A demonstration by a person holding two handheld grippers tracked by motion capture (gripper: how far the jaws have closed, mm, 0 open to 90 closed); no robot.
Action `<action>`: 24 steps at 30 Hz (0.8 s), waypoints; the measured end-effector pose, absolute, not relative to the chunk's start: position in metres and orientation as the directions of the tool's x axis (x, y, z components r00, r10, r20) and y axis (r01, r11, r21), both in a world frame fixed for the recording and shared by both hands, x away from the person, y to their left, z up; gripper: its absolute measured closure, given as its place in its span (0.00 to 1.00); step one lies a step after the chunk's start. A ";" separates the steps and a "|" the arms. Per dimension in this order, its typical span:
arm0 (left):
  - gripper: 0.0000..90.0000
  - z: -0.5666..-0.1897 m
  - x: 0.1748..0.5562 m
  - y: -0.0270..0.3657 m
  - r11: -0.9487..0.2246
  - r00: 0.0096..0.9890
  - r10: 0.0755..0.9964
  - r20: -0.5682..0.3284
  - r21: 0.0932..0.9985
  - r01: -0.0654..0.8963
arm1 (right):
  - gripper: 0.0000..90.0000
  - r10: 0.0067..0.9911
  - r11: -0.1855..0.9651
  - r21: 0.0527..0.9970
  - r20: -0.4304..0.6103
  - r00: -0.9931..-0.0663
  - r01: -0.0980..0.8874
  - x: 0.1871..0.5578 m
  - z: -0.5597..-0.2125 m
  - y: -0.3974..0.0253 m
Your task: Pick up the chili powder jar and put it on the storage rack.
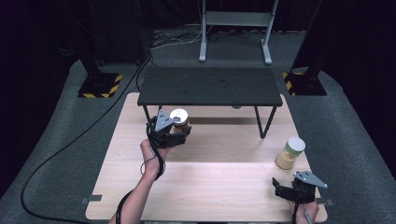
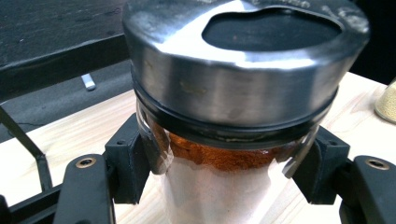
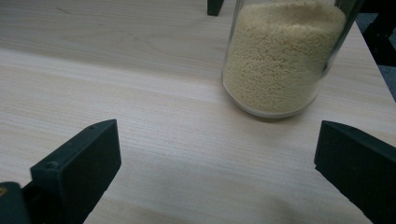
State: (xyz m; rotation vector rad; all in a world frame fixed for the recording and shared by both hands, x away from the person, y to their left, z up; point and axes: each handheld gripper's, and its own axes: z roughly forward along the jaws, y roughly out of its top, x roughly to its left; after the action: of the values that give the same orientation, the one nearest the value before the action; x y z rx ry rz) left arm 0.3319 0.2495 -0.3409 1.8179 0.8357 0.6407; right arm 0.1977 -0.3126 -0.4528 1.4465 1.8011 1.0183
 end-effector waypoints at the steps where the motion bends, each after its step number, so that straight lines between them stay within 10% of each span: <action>1: 0.35 -0.341 0.332 0.249 -0.266 0.622 0.781 0.052 0.930 0.256 | 0.00 0.975 0.108 0.854 0.008 -0.220 0.508 0.198 -0.453 -0.313; 24: 0.35 -0.327 0.342 0.238 -0.290 0.638 0.767 0.066 0.923 0.253 | 0.00 0.975 0.116 0.853 0.000 -0.222 0.510 0.198 -0.452 -0.312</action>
State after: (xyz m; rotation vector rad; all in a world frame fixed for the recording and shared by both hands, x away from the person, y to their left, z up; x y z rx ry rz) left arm 0.3421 0.2382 -0.3273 1.8430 0.8153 0.6335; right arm 0.1980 -0.3116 -0.4525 1.4414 1.8061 1.0115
